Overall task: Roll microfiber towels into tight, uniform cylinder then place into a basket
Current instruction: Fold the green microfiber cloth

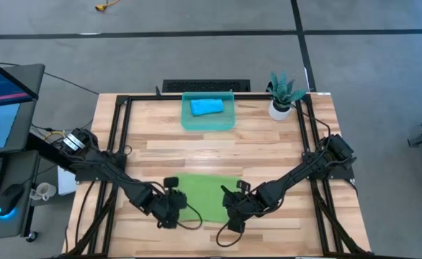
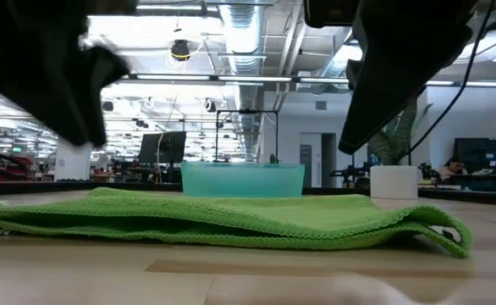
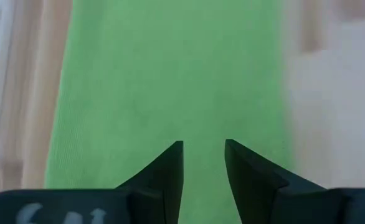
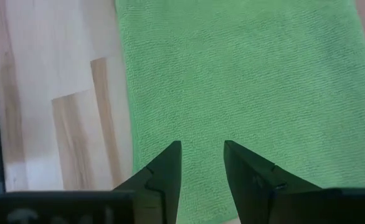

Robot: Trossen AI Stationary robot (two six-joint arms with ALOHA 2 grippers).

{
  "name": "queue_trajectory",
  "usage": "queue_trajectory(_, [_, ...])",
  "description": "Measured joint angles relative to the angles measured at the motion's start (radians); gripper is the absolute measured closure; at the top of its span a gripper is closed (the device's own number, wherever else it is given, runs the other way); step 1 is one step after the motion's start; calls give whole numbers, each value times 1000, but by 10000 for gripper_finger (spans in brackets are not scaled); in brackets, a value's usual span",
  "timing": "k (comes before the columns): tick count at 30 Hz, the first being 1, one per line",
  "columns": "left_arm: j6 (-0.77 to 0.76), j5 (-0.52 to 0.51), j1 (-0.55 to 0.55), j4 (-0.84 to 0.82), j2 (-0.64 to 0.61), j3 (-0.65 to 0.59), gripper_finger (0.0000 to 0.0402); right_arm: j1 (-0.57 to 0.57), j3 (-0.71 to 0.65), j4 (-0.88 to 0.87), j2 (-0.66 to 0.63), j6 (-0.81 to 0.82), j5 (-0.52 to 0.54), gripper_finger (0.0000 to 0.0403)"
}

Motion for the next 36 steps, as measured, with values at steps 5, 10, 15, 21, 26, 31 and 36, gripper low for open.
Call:
queue_trajectory(5, [-111,-42,58,46,0,-120,292,-6,0,-1,0,-1,61,262])
queue_trajectory(10, [-14,-9,138,290,1,-192,292,-36,0,-6,0,-2,114,262])
queue_trajectory(15, [21,-1,196,401,1,-234,292,-65,0,-17,0,-1,117,262])
queue_trajectory(21, [-121,27,216,405,1,-293,292,-47,-86,105,-2,14,110,262])
queue_trajectory(26, [-188,18,211,447,-1,-323,292,-26,-152,157,-1,101,99,262])
queue_trajectory(31, [-190,45,210,467,-1,-325,292,-33,-159,157,0,129,1,262])
queue_trajectory(36, [-265,54,199,474,-1,-325,292,-40,-159,136,0,146,-20,262])
